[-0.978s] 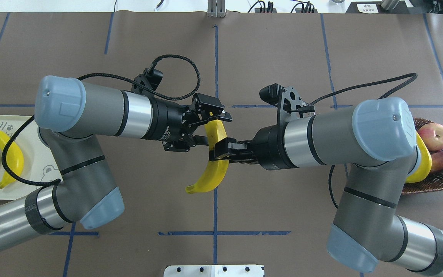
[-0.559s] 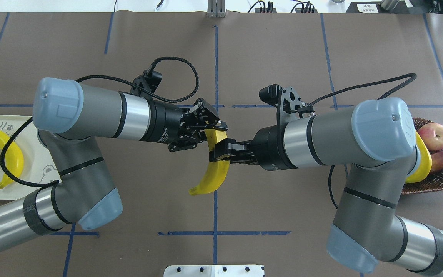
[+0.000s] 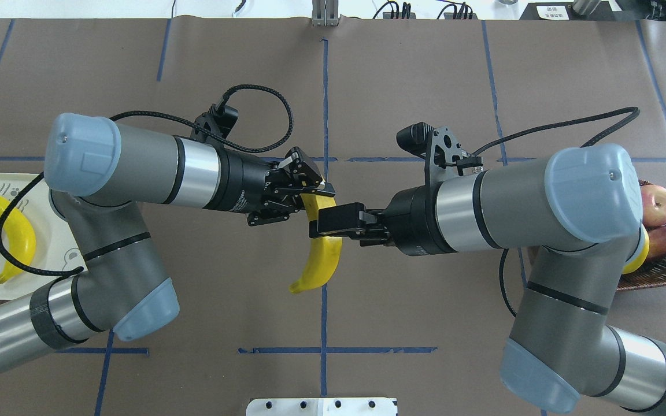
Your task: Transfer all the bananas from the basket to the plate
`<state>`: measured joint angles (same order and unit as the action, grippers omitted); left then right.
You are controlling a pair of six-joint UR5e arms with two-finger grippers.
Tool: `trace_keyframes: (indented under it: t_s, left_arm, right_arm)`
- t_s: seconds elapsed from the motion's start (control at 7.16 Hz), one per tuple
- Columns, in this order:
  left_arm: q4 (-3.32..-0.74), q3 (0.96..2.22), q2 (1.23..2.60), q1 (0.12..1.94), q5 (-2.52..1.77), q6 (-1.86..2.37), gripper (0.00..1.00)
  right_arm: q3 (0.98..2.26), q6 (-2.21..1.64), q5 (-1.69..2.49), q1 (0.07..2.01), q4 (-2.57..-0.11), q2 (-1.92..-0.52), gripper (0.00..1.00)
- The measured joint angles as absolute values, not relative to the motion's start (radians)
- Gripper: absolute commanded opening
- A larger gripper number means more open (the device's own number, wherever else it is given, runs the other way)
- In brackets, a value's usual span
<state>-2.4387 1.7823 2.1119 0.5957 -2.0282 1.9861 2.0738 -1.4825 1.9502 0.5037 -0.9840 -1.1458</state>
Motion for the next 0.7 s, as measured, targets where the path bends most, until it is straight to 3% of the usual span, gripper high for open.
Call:
trace_keyframes:
  t_s: [0.28,0.7]
  left_arm:
    - [-2.272,1.783,2.050,0.713,-2.166,1.848,0.00]
    - [-2.134,1.785,1.781,0.874,-2.222,1.567,0.00]
  right_arm:
    - [2.106,-1.482,1.953,0.525,-0.987,-1.200,1.00]
    - [2.131,-1.481,1.963,0.587,-0.988,-1.290,1.00]
